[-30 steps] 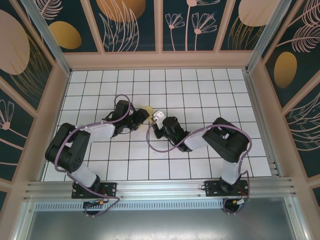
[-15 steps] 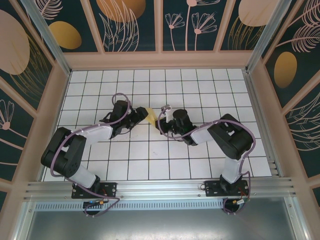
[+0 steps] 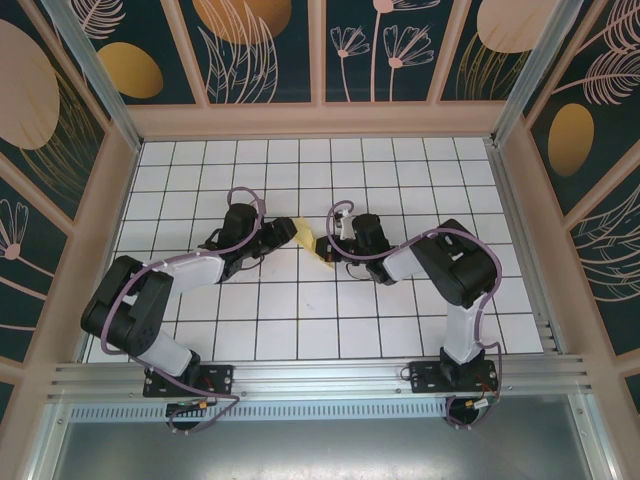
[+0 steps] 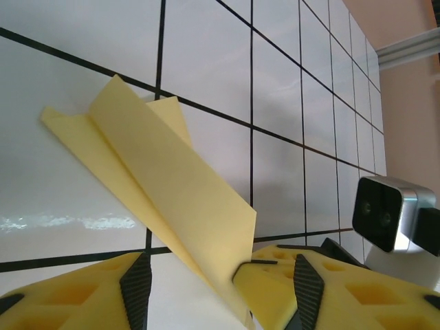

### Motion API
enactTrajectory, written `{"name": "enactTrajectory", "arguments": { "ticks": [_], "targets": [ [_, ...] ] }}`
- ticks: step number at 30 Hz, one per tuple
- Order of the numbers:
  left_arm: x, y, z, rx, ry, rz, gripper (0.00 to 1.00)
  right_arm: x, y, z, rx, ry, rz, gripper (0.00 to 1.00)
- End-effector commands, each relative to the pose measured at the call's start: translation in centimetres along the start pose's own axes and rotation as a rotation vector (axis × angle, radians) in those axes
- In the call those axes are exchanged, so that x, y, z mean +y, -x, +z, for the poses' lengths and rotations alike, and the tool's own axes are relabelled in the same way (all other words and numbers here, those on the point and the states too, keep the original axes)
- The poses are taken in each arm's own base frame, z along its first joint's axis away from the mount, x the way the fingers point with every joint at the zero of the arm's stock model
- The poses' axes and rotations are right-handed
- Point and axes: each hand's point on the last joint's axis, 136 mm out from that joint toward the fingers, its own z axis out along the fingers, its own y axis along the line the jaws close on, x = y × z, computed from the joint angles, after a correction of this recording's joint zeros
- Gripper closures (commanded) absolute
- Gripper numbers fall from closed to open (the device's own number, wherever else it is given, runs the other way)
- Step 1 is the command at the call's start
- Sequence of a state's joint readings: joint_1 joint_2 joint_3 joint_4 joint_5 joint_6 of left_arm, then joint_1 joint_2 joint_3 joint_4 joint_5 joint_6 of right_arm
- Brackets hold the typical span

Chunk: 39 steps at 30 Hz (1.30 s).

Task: Fold a paper plane with a square sheet of paper (pick it up from the middle)
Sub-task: Fold the wing for the fifth time at the center of the table.

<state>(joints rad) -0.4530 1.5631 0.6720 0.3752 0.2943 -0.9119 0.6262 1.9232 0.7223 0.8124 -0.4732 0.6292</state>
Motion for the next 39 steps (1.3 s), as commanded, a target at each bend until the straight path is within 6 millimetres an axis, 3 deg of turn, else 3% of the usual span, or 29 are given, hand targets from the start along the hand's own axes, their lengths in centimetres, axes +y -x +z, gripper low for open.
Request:
{"name": "enactTrajectory", "arguments": {
  "ticks": [1, 12, 22, 31, 39],
  "targets": [
    [-0.8, -0.1, 0.6, 0.01, -0.049, 0.055, 0.43, 0.5, 0.9, 0.1, -0.013, 0.043, 0.07, 1.0],
    [-1.2, -0.3, 2.0, 0.052, -0.082, 0.098, 0.53, -1.2, 0.9, 0.4, 0.018, 0.015, 0.171, 1.0],
    [-0.9, -0.2, 2.6, 0.051, -0.071, 0.129, 0.55, 0.0, 0.9, 1.2, 0.102, 0.08, 0.115, 1.0],
    [0.6, -0.5, 1.8, 0.016, -0.023, 0.145, 0.58, 2.7, 1.1, 1.2, 0.133, 0.146, 0.1, 1.0],
    [0.8, -0.4, 1.8, 0.005, -0.022, 0.153, 0.57, 2.6, 0.5, 2.3, 0.192, 0.17, 0.155, 1.0]
  ]
}}
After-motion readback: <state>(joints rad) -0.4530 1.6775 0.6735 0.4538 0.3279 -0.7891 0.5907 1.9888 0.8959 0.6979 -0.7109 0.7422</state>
